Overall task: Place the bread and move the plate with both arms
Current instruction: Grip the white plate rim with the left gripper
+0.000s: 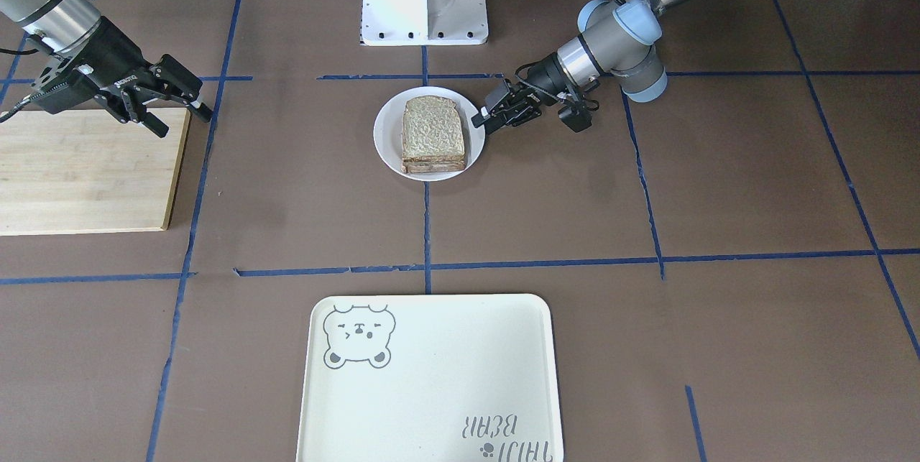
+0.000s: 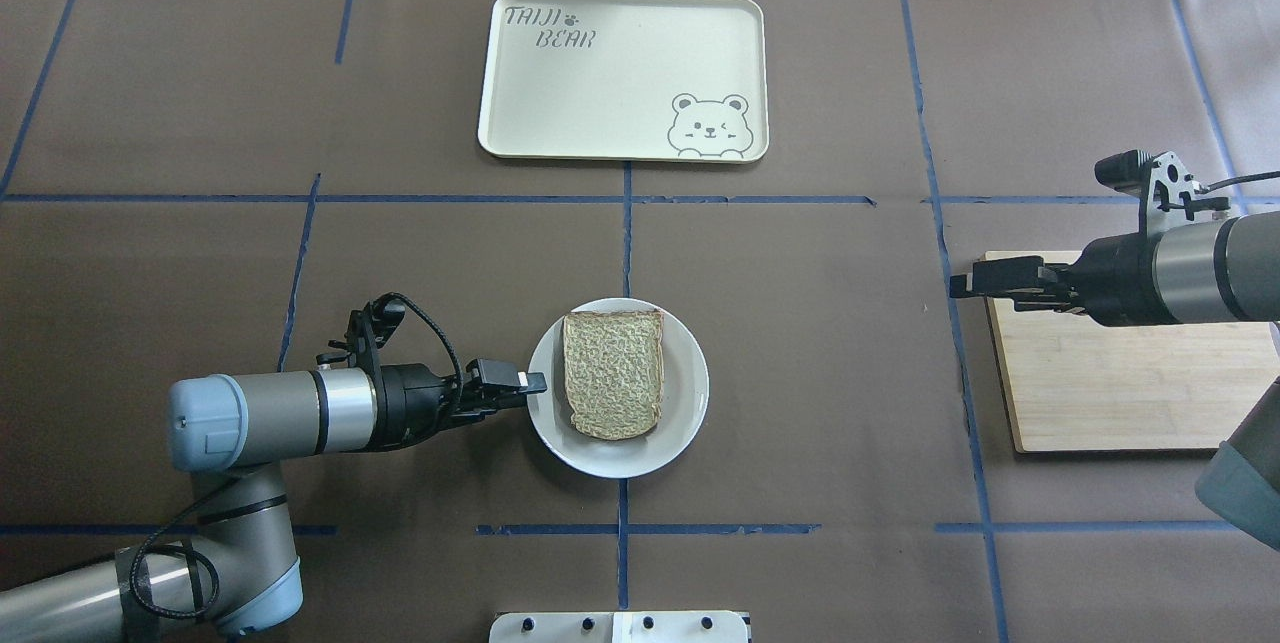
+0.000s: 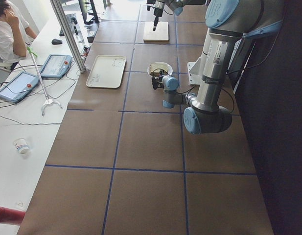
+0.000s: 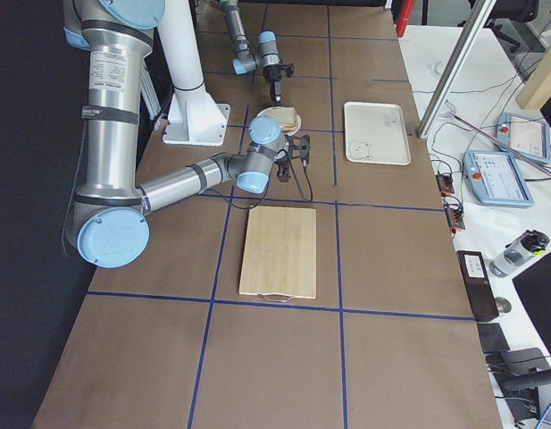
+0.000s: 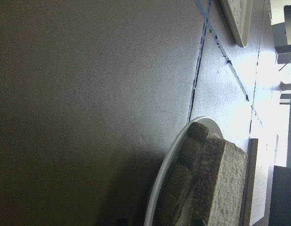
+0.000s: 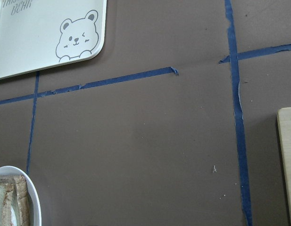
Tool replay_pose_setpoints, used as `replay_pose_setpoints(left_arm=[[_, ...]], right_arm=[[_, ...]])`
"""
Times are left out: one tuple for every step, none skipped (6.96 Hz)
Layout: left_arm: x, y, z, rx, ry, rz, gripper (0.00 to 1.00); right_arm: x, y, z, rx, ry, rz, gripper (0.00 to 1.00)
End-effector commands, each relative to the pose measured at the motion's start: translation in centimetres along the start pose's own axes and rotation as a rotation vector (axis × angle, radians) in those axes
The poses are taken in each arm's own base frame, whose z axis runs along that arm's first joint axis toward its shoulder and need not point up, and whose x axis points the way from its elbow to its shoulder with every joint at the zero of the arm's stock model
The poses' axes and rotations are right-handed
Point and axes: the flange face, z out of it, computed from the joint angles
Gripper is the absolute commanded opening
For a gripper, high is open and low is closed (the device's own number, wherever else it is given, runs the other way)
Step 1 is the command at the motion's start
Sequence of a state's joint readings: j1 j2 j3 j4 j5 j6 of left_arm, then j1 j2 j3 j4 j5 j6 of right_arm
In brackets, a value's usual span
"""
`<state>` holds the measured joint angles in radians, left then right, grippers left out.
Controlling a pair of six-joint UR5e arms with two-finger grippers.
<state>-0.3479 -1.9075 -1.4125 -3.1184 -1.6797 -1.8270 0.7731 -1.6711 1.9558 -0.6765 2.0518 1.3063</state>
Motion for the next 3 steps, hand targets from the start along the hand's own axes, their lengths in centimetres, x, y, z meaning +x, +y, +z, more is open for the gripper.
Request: replay_pose_setpoints(left_arm=[[-0.51, 0.35, 0.68, -0.006, -0.011, -0.002, 0.38], [-0.28, 0.57, 1.00, -0.010, -0.008, -0.002, 0.38], [-0.12, 0.70, 1.19, -0.012, -0.005, -0.002, 0.38]], right_arm=[[-0.03, 0.00, 0.00, 0.000, -0.001, 0.000, 1.00], [-0.03, 0.00, 0.00, 0.000, -0.001, -0.001, 1.00], [-0.09, 0.00, -0.04, 0.000, -0.002, 0.000, 1.00]])
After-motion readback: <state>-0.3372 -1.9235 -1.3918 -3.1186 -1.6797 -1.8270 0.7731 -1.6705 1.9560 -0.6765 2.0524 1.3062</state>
